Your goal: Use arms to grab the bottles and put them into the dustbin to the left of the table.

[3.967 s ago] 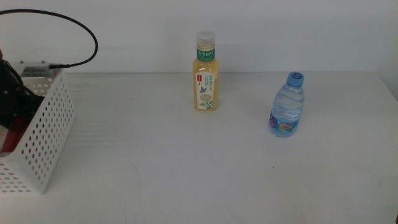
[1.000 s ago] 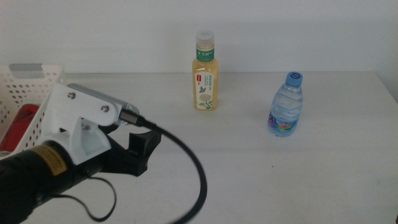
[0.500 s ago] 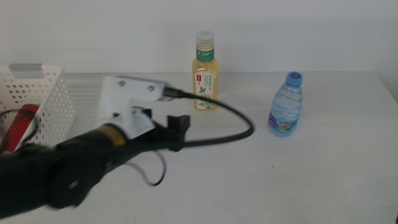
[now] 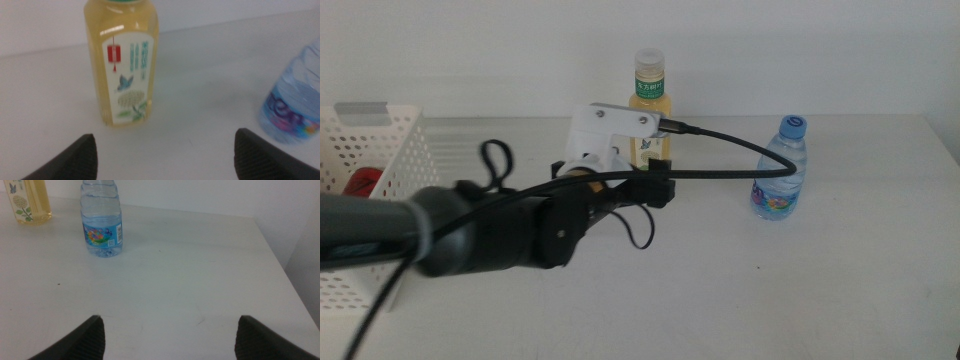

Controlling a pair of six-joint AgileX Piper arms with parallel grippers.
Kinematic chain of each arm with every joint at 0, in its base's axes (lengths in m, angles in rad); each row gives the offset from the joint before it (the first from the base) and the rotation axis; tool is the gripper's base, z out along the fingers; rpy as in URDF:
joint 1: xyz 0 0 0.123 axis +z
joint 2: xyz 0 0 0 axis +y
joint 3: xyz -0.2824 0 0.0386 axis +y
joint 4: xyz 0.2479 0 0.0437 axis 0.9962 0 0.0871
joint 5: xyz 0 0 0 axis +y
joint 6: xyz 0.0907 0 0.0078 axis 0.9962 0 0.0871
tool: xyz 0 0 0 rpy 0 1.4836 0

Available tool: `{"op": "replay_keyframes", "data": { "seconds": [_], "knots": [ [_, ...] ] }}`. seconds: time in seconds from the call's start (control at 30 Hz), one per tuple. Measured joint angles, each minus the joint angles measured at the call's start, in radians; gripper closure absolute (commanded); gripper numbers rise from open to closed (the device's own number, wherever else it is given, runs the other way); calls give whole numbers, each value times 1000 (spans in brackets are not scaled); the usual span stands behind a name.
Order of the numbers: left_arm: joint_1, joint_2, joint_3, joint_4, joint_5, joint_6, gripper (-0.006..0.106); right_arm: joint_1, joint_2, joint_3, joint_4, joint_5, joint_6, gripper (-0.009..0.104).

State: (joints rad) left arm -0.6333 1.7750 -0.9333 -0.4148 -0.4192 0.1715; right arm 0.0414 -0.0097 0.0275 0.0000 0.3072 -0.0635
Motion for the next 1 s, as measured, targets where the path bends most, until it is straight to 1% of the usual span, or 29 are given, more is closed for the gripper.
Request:
{"op": "replay_keyframes", "data": {
  "seconds": [0.37,0.73,1.0],
  "knots": [
    [0,196,-146,-5,-153,89,10,0,0,0,0,0,0,27],
    [40,300,-288,-9,-168,104,10,0,0,0,0,0,0,27],
    [61,352,-346,-8,-165,104,10,0,0,0,0,0,0,27]
  ]
}}
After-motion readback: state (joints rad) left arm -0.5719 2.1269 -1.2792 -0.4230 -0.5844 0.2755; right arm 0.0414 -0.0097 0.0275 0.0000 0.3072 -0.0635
